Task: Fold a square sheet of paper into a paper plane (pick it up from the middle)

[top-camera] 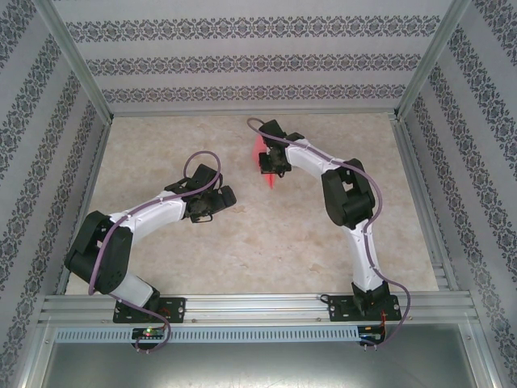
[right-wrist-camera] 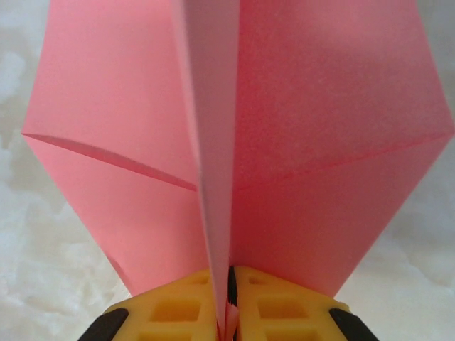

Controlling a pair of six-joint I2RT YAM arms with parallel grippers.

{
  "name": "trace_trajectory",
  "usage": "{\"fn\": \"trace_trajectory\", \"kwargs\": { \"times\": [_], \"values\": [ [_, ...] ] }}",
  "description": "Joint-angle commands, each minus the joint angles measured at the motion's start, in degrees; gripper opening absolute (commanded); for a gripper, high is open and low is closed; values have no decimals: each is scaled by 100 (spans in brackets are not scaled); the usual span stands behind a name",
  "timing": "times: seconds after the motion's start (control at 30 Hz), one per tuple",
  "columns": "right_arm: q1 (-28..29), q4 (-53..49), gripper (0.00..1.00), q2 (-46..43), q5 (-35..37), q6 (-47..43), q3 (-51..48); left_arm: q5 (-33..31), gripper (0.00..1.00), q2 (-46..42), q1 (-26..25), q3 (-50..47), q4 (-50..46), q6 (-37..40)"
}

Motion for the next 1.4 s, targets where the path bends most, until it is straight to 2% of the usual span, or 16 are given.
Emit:
{"fn": "trace_trajectory", "kwargs": {
  "times": [0.0,0.23,0.47,0.77,1.03,1.13,1.23,1.37],
  "values": [
    [-35,-288,12,192,95,-97,166,-7,100,-40,51,-33,-129,90],
    [-48,-345,15,412,186,-30,250,121,100,97,45,-8,-45,82],
    [-22,-498,14,585,366,53,323,91,100,92,52,12,-60,59],
    [66,-567,28,-309,398,190,414,-477,100,73,75,651,-523,406],
    [75,-611,36,-1191,554,260,252,-960,100,-16,367,1329,-884,901],
    [21,-383,47,-1774,753,263,-144,-1183,100,-92,574,1505,-948,1168],
    [-118,228,64,-2651,1102,147,-992,-1503,100,-203,859,1556,-939,1536],
    [-379,1197,86,-3945,2158,-219,-2512,-2231,100,-442,1194,1363,-776,2064]
  ]
}}
